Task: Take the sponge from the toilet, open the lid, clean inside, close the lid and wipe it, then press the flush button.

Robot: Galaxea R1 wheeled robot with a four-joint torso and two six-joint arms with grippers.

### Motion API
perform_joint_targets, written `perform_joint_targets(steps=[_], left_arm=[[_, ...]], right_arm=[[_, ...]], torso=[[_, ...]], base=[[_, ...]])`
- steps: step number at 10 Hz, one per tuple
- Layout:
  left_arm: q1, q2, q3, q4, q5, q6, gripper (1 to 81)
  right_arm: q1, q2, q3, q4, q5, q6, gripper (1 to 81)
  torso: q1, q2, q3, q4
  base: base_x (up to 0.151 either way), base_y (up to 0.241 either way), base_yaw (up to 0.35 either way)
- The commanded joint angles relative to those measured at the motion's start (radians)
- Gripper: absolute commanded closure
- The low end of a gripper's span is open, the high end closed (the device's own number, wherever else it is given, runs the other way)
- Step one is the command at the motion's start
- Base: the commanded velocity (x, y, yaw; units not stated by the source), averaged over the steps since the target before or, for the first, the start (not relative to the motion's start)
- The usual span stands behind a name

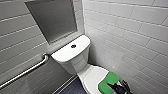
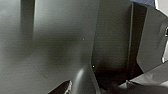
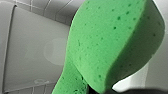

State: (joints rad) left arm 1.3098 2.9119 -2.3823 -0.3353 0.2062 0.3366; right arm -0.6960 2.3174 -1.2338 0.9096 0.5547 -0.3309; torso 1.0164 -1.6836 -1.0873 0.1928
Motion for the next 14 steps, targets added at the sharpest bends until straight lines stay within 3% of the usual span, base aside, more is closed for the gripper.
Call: perform_joint_targets(steps=[1,4,7,14], left_arm=[[-0.017,-0.008,0.011,-0.007,0.091,0.002,1.0],[-0.017,-0.008,0.011,-0.010,0.093,0.002,1.0],[-0.017,-0.008,0.011,-0.010,0.093,0.001,1.0],[-0.017,-0.008,0.011,-0.010,0.093,0.002,1.0]], right_arm=[[0.285,0.274,-0.425,0.117,-0.327,-0.004,81.1],[0.304,0.465,-0.633,0.106,-0.430,-0.002,81.1],[0.298,0.556,-0.703,0.100,-0.438,-0.004,81.1],[0.134,0.544,-0.725,0.088,-0.437,-0.007,81.1]], torso=[[0.000,0.000,0.000,0.000],[0.000,0.000,0.000,0.000],[0.000,0.000,0.000,0.000],[0.000,0.000,0.000,0.000]], base=[[0.000,0.000,0.000],[0.000,0.000,0.000],[0.000,0.000,0.000],[0.000,0.000,0.000]])
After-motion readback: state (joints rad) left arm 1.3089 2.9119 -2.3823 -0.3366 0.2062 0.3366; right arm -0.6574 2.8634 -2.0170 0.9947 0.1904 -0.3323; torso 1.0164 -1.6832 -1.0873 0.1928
